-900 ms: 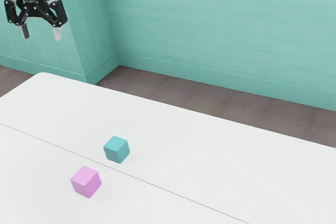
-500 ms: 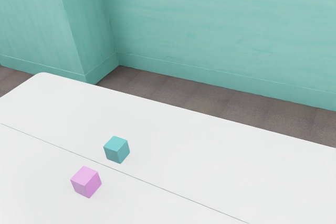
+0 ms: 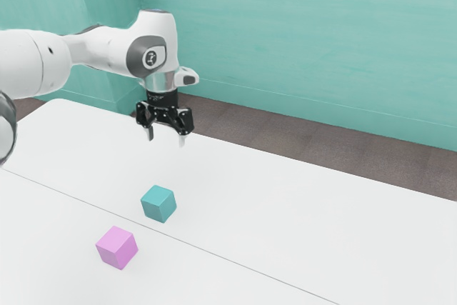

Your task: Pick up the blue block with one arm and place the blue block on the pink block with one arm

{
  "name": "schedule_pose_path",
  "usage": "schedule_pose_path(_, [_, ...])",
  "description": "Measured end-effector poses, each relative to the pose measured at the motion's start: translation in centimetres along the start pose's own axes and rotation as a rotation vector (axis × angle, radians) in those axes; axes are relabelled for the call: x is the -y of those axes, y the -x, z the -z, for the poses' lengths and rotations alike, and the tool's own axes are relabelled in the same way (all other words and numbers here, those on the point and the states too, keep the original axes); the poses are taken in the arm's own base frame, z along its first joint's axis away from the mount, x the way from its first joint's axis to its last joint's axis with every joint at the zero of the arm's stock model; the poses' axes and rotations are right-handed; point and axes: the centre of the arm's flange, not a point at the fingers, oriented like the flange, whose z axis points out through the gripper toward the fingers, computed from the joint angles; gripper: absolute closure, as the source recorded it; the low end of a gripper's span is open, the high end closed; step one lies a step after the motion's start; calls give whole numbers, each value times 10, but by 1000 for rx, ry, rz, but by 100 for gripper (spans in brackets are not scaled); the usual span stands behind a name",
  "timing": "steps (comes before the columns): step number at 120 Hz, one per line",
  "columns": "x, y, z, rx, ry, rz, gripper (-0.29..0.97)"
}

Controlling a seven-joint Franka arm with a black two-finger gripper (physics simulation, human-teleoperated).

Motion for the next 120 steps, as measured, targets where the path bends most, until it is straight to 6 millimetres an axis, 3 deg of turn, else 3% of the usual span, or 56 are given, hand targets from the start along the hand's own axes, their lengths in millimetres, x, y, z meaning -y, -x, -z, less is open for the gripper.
schedule_pose_path(14, [1, -25, -33, -41, 17, -33, 0])
schedule_pose_path(21, [6, -17, -51, -32, -3, -57, 0])
schedule_pose_path(27, [13, 5, -72, -26, -23, -87, 0])
schedule_pose_path(36, [20, 25, -86, -70, -33, -132, 0])
schedule_pose_path(56, [19, 43, -76, -218, 13, -204, 0])
schedule_pose_path(68, [19, 50, -80, -246, 51, -222, 0])
schedule_pose_path(97, [28, 52, -84, -246, 61, -254, 0])
schedule_pose_path(120, [35, 73, -84, -180, 29, -253, 0])
